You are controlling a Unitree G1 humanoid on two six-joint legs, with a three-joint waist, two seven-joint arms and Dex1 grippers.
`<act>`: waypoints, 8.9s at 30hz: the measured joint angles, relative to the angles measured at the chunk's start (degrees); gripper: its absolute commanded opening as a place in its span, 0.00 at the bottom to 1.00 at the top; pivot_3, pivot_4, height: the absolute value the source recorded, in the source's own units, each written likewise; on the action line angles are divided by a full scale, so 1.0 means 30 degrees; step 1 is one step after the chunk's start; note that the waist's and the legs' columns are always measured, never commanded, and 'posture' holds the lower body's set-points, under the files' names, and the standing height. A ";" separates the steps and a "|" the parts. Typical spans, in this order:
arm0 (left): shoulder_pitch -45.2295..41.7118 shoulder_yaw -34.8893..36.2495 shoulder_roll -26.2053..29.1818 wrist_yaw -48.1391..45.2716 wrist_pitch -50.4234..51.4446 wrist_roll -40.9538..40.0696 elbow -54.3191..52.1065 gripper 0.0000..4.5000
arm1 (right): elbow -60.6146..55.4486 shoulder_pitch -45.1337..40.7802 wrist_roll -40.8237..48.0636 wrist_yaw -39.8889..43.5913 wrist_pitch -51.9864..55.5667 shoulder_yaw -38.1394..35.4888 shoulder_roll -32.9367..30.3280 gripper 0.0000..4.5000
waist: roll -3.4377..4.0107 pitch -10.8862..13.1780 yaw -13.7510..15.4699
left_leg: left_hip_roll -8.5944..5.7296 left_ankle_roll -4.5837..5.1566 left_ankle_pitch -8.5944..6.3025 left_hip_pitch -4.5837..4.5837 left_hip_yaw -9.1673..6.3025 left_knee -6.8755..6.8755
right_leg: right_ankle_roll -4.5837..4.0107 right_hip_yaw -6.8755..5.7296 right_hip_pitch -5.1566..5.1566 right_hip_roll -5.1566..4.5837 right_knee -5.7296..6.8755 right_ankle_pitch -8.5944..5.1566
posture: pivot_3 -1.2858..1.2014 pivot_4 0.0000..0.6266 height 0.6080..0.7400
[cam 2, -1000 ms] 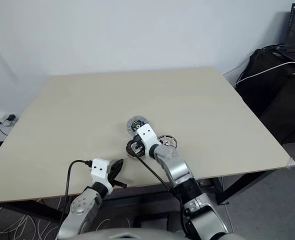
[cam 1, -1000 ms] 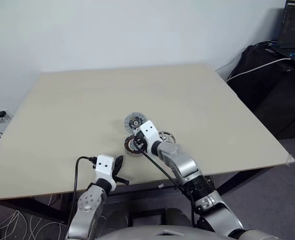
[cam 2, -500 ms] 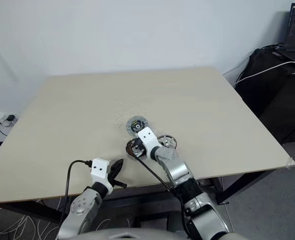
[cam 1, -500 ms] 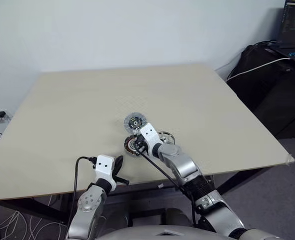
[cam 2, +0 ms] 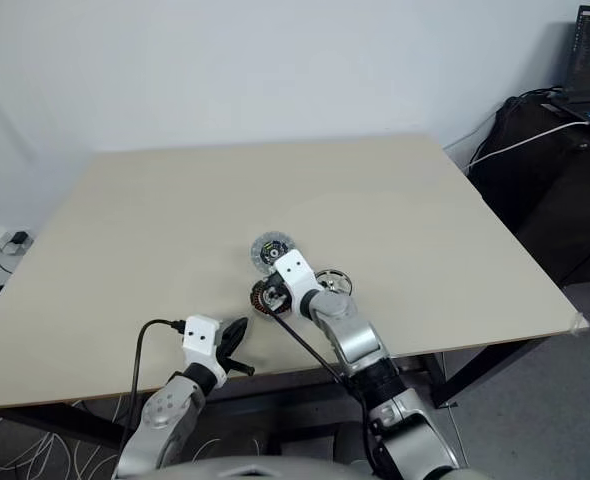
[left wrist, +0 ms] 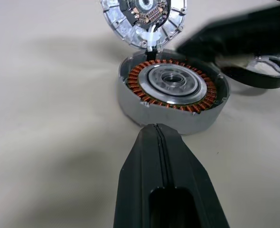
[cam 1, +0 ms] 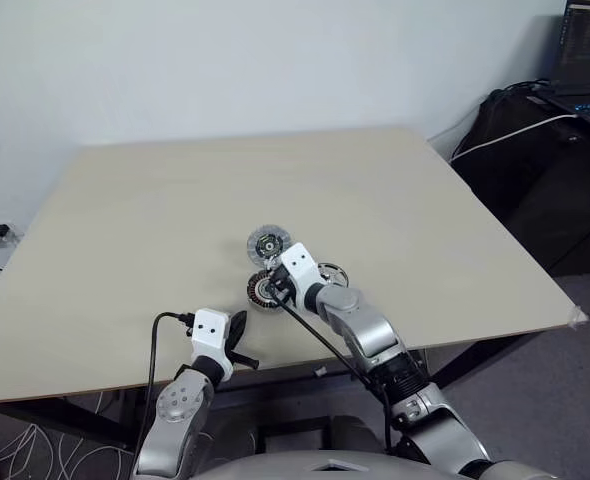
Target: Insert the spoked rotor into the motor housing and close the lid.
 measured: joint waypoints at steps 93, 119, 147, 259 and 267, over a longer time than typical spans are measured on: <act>0.0497 0.0367 -0.0131 0.0002 0.0783 -0.0642 -0.0100 0.00 | -0.6933 0.4239 0.8061 -0.6534 0.8130 -1.2713 0.1391 0.98 | 0.0116 -0.0072 0.0191 | 0.0010 -0.0017 0.0020 -0.0014 -0.0022 -0.0081 | -0.0049 -0.0007 -0.0036 -0.0003 -0.0018 -0.0050 | 0.52 0.00 1.00; 0.0527 0.0371 -0.0004 -0.0014 0.0824 -0.0777 -0.0278 0.00 | -0.3852 0.2844 1.0814 -0.6917 0.9662 -1.4006 0.1830 0.98 | 0.0149 -0.0053 -0.0088 | 0.0014 -0.0004 0.0026 -0.0013 -0.0018 -0.0082 | -0.0047 -0.0006 -0.0032 -0.0003 -0.0018 -0.0050 | 0.52 0.00 1.00; 0.0528 0.0359 0.0025 -0.0025 0.0872 -0.0783 -0.0284 0.00 | -0.3149 0.2780 1.2837 -0.7037 0.9422 -1.4101 0.1906 0.08 | 0.0186 -0.0022 -0.0223 | 0.0013 0.0000 0.0028 -0.0024 -0.0019 -0.0093 | -0.0048 -0.0004 -0.0045 -0.0007 -0.0022 -0.0054 | 0.52 0.00 1.00; 0.0700 0.0271 0.0226 -0.0453 0.1132 -0.0880 -0.0555 0.00 | -0.0292 0.0257 0.2305 -0.2411 -0.0415 0.1537 -0.0598 0.01 | -0.0014 0.0134 -0.0011 | 0.0001 0.0043 0.0043 -0.0051 -0.0015 -0.0091 | -0.0118 -0.0002 -0.0089 -0.0003 -0.0009 -0.0003 | 0.52 0.00 1.00; 0.0793 0.0278 0.0064 -0.0417 0.1109 -0.0890 -0.0556 0.00 | 0.2288 -0.0509 0.1425 -0.1899 -0.0896 0.1141 -0.0328 0.01 | 0.0002 0.0121 -0.0030 | -0.0005 0.0041 0.0048 -0.0022 -0.0015 -0.0093 | -0.0130 0.0000 -0.0068 0.0000 0.0000 0.0005 | 0.52 0.00 1.00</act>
